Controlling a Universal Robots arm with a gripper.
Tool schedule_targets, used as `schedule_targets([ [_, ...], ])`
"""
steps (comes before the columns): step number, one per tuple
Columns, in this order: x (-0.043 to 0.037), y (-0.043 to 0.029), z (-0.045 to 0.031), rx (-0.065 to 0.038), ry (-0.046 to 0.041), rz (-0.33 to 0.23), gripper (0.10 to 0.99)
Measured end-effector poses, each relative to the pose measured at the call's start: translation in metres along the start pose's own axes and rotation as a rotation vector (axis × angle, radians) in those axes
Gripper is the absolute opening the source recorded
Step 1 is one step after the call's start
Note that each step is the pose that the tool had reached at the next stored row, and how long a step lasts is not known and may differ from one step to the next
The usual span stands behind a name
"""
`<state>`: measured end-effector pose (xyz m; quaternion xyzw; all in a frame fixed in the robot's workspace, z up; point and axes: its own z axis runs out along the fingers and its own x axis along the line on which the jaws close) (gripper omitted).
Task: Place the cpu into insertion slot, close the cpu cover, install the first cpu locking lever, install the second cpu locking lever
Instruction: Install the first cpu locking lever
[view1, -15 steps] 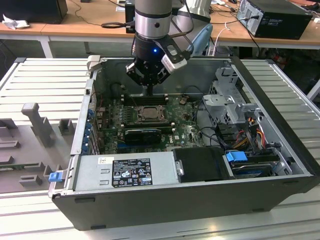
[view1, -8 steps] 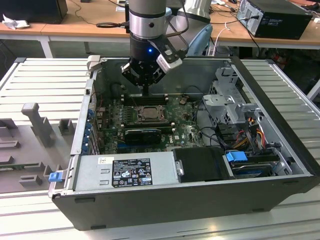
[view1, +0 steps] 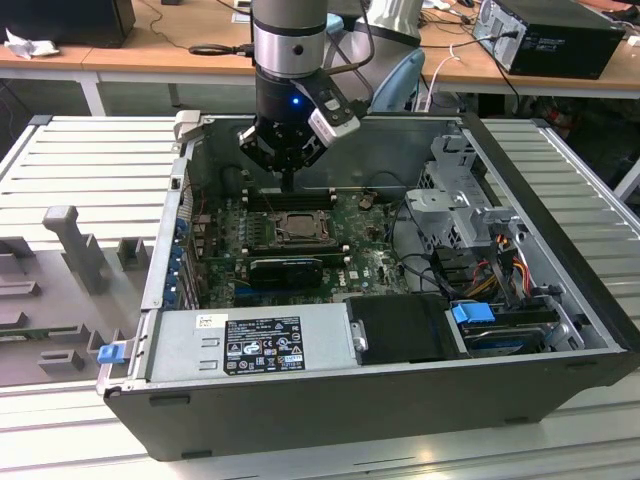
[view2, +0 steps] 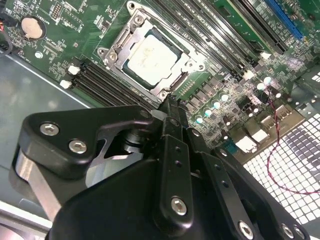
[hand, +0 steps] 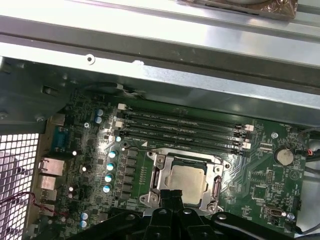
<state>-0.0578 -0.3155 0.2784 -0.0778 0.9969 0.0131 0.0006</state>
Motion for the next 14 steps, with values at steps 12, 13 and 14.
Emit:
schedule_targets([
  [12, 0.0047, 0.0007, 0.0, 0.0, -0.0001, 0.0, 0.106],
  [13, 0.0052, 0.0008, 0.0, 0.0, -0.0001, 0.0, 0.106],
  [14, 0.0055, 0.0009, 0.0, 0.0, -0.0001, 0.0, 0.106],
])
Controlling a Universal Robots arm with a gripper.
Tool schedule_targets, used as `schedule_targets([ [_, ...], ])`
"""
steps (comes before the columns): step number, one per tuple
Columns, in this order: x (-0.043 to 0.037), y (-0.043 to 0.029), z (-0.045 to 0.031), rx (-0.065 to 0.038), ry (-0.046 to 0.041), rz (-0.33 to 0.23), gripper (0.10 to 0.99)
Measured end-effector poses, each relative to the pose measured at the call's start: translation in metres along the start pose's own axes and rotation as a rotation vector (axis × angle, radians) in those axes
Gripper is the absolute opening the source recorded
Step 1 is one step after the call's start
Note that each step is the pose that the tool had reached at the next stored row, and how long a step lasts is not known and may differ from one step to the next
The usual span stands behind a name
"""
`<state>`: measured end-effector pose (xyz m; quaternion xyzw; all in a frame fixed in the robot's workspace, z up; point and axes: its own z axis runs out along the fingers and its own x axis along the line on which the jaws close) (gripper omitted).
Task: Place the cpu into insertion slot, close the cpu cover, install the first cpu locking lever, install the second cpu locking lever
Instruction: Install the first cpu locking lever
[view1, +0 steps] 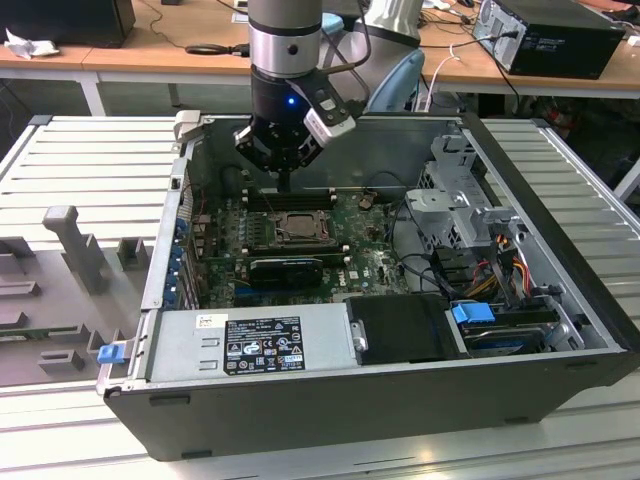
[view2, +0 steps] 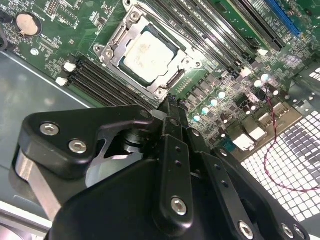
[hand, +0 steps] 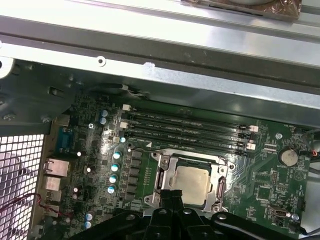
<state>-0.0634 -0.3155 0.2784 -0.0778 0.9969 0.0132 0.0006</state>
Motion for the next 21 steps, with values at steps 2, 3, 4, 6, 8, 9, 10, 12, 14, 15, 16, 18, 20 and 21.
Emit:
schedule_targets([
  [2, 0.0054, 0.0008, 0.0, 0.0, 0.0001, 0.0, 0.106],
  [3, 0.0055, 0.001, 0.0001, 0.0, -0.0006, 0.011, 0.106],
  [4, 0.0055, 0.0014, 0.0007, 0.0, -0.0011, 0.023, 0.106],
  [6, 0.0055, 0.0013, 0.0033, 0.0, -0.0024, 0.076, 0.106],
  [8, 0.0059, 0.0014, 0.0061, 0.0, -0.0036, 0.122, 0.106],
  [9, 0.0066, 0.0014, 0.0065, 0.001, -0.0036, 0.124, 0.106],
  [10, 0.0076, 0.0015, 0.0066, 0.0, -0.0037, 0.124, 0.106],
  [12, 0.009, 0.0015, 0.007, -0.004, -0.0041, 0.124, 0.106],
  [14, 0.0117, 0.002, 0.0075, -0.006, -0.0046, 0.124, 0.106],
  [15, 0.0137, 0.0022, 0.0076, -0.006, -0.0043, 0.124, 0.106],
  [16, 0.0157, 0.0025, 0.0077, -0.006, -0.0043, 0.124, 0.106],
  [18, 0.0208, 0.0033, 0.0083, -0.006, -0.0043, 0.124, 0.106],
  [20, 0.0282, 0.0045, 0.009, -0.006, -0.0044, 0.124, 0.106],
  [21, 0.0318, 0.0051, 0.0098, -0.006, -0.0044, 0.124, 0.106],
])
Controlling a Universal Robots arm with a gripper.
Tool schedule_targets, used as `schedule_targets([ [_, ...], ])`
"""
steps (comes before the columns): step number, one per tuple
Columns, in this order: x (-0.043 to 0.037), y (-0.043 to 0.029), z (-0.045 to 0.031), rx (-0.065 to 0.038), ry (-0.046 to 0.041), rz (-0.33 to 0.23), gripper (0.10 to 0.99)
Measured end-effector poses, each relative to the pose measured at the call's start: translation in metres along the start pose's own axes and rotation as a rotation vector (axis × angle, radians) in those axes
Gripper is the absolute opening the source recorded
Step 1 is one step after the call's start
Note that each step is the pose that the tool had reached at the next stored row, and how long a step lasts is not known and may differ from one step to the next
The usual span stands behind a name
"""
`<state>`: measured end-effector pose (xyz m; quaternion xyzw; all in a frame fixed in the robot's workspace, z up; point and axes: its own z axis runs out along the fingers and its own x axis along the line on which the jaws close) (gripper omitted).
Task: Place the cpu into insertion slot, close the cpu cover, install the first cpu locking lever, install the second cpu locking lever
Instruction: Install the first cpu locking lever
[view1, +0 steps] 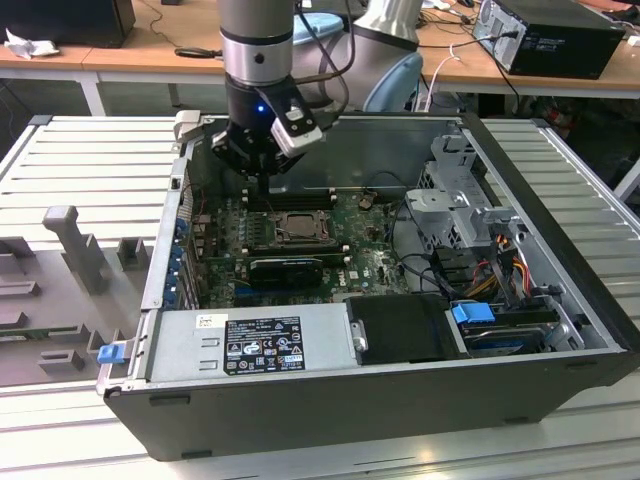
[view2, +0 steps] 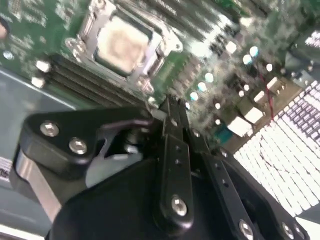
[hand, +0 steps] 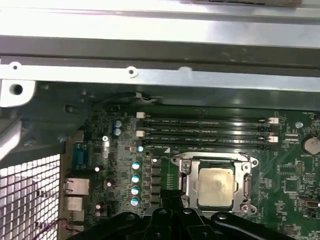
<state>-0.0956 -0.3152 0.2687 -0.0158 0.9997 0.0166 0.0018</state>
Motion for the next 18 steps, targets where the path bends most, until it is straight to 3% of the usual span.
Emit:
schedule_targets([
  [5, 0.0126, 0.0016, 0.0042, 0.0, 0.0001, 0.0, 0.106],
  [7, 0.0179, 0.0072, 0.006, 0.0, 0.0001, 0.0, 0.106],
  [10, 0.018, 0.0177, 0.0102, 0.0, 0.0001, 0.0, 0.106],
  [16, 0.017, 0.0272, 0.0146, 0.0, 0.0001, 0.0, 0.106],
  [18, 0.012, 0.0276, 0.0146, 0.001, 0.0001, 0.0, 0.106],
])
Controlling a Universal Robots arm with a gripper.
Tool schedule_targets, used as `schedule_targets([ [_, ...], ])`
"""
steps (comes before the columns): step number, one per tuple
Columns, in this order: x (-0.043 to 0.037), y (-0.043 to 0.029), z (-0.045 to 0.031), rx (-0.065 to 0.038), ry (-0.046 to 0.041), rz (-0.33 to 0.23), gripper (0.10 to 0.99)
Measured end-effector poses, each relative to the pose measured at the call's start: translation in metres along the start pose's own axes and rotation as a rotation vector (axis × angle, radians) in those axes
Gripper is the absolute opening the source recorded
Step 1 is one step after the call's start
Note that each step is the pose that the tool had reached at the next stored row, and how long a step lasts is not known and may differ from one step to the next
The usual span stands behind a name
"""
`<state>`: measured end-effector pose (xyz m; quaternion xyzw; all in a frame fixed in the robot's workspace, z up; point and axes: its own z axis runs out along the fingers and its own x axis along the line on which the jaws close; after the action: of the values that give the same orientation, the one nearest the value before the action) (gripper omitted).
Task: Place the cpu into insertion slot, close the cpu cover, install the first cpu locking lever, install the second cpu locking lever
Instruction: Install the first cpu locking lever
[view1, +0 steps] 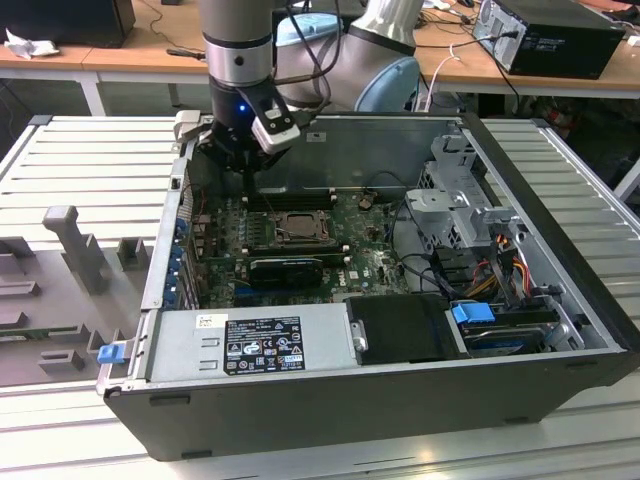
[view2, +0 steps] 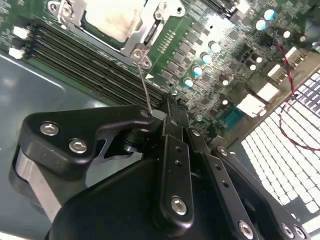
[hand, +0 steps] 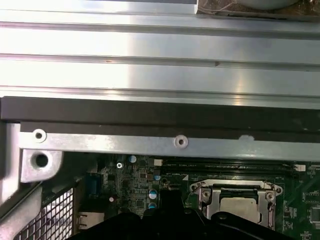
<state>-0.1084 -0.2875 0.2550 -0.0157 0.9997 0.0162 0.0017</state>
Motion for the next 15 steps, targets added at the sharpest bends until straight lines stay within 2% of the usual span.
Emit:
schedule_targets([
  [2, -0.0084, -0.0002, 0.0001, 0.0, 0.0, 0.0, 0.106],
  [3, -0.01, -0.0003, 0.0001, 0.0, 0.0, 0.0, 0.106],
  [15, -0.0199, -0.0006, 0.0003, 0.0, 0.0, 0.0, 0.106],
])
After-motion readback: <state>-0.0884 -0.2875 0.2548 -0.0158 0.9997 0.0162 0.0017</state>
